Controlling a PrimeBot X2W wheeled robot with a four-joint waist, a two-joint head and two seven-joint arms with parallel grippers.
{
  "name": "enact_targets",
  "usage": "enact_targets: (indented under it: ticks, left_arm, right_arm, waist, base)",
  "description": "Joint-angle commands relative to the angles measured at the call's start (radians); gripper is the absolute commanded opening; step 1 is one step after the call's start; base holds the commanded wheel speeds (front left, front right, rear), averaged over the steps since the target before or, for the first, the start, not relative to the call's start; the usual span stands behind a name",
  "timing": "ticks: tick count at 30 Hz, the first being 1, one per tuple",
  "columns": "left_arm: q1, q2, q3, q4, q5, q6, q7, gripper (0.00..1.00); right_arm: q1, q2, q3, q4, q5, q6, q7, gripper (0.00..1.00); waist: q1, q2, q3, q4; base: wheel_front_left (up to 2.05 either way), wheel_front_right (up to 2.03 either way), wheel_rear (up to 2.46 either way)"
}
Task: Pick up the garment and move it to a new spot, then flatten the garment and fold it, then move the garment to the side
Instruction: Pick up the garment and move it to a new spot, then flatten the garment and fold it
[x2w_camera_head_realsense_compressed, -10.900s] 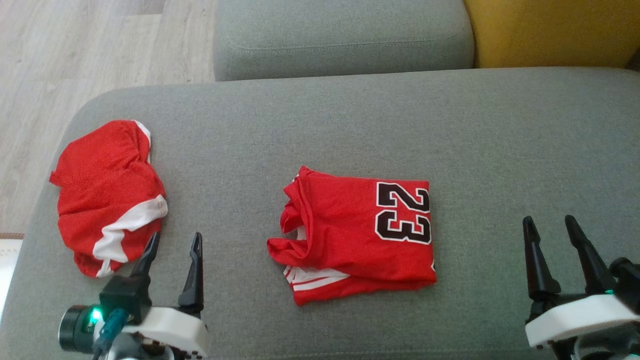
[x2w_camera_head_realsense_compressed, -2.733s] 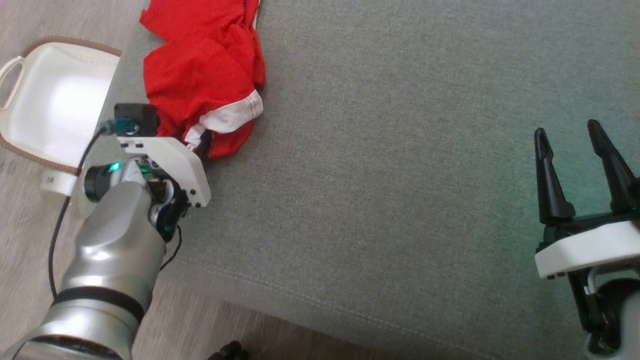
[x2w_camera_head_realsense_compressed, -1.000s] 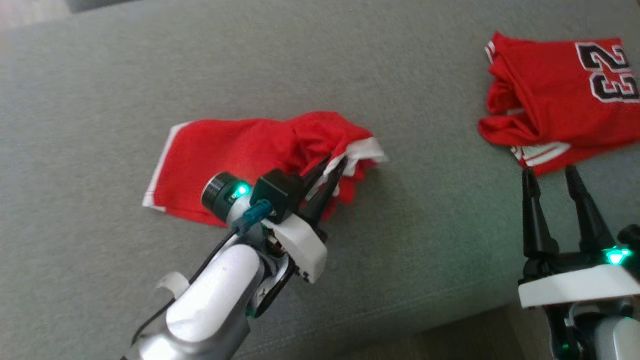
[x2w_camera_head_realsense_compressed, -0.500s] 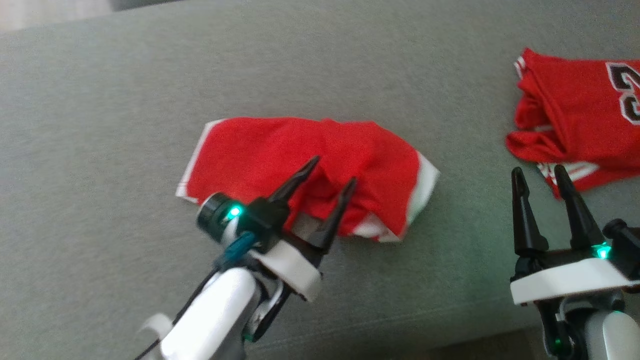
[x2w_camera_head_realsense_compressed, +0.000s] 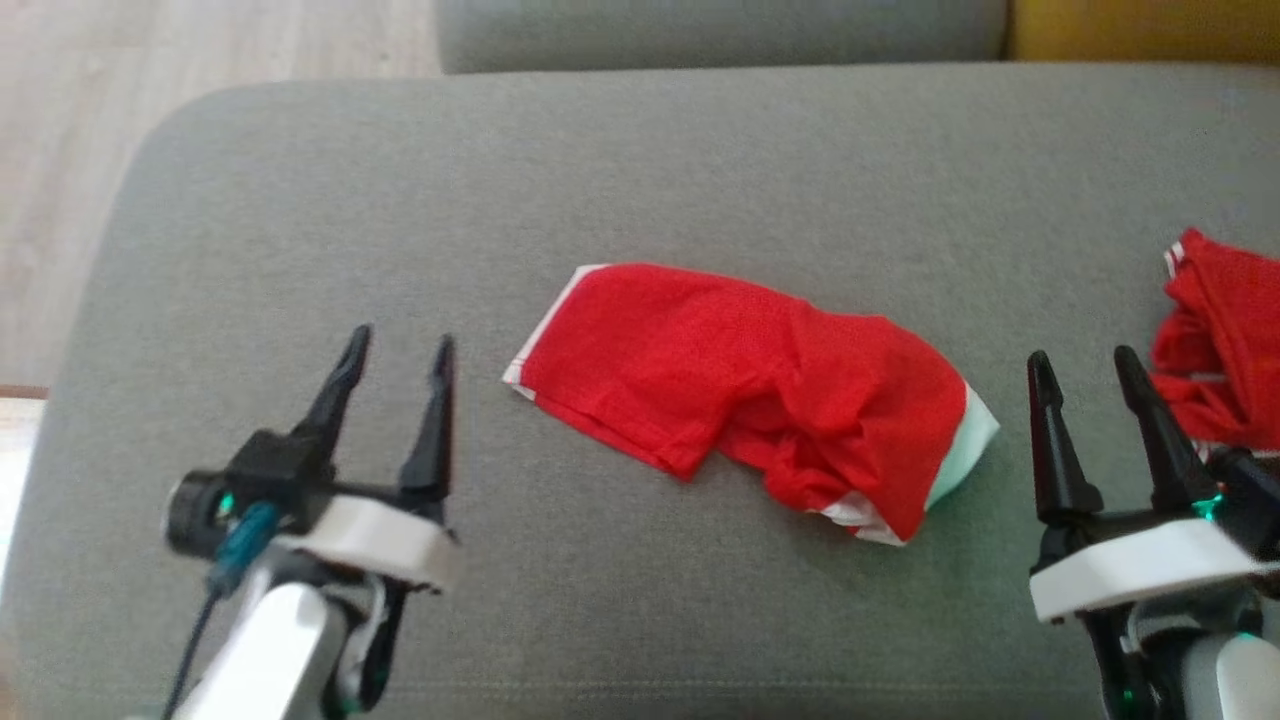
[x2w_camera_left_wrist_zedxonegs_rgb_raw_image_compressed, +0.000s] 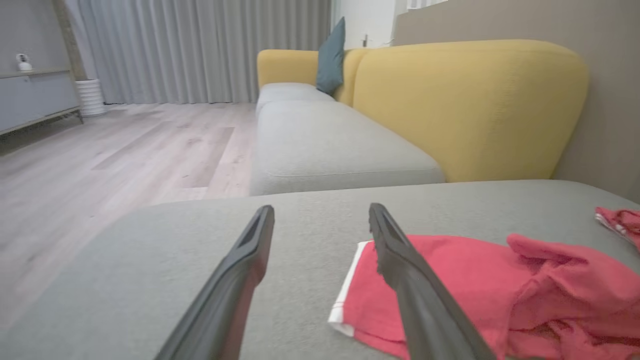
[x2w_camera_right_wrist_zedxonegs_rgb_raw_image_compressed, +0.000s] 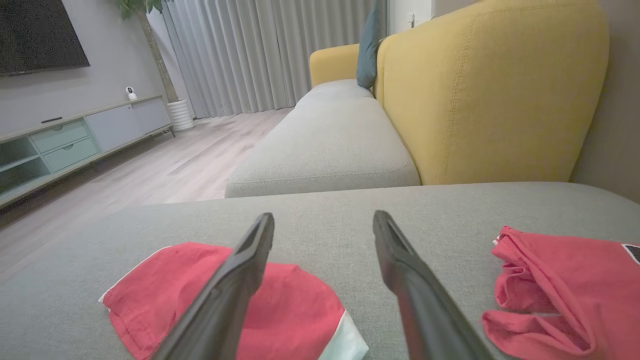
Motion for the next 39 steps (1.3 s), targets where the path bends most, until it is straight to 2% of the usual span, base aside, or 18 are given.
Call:
enact_targets:
  ticks: [1,7,12,21,39]
  left_arm:
    - [-0.028,0.025,0.047,-0.037,0.002,0.004,-0.012,1.0]
    - [0.051,0.077,0.102,-0.053,0.003,-0.021,-0.012,1.0]
    - [0.106,0.101,0.12,-0.073,0.006,-0.025,-0.012,1.0]
    - [0.167,0.109,0.108,-0.109,0.011,-0.003,0.002,1.0]
    - [0.171,0.122,0.101,-0.139,0.016,0.018,0.018,1.0]
  right_arm:
    - [-0.004,-0.007,0.02,-0.04,-0.009,0.007,0.004,1.0]
    - [0.03,-0.007,0.025,-0.034,-0.016,0.007,0.015,1.0]
    - [0.051,-0.007,0.037,-0.036,-0.018,0.007,0.021,1.0]
    - [0.089,-0.007,0.041,-0.057,-0.018,0.007,0.034,1.0]
    - [0.089,-0.007,0.027,-0.067,-0.023,0.007,0.039,1.0]
  waist:
    - [0.0001,0.0,-0.022,0.02]
    - [0.0001,0.0,-0.056,0.027]
    - [0.0001,0.0,-0.078,0.015]
    - [0.0001,0.0,-0.1,0.003]
    - [0.0001,0.0,-0.096,0.003]
  base:
    - [0.0,0.0,0.0]
    - [0.0,0.0,0.0]
    - [0.0,0.0,0.0]
    - [0.0,0.0,0.0]
    - [0.0,0.0,0.0]
